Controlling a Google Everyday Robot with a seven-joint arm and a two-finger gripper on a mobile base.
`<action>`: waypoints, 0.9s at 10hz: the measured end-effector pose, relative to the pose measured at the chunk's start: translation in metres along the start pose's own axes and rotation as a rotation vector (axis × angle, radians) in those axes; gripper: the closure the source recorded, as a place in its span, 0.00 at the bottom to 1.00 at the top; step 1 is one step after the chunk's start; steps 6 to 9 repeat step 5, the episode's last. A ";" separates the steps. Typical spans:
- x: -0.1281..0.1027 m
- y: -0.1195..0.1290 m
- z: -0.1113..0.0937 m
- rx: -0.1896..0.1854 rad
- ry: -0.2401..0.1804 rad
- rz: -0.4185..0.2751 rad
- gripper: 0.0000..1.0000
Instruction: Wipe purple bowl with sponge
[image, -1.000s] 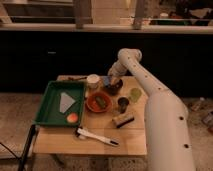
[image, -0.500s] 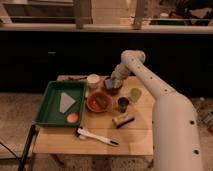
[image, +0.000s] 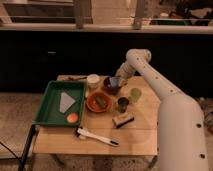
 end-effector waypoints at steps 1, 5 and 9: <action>0.001 -0.004 -0.001 0.014 -0.001 0.004 1.00; -0.006 -0.017 0.004 0.038 -0.013 0.007 1.00; -0.006 -0.017 0.004 0.038 -0.013 0.007 1.00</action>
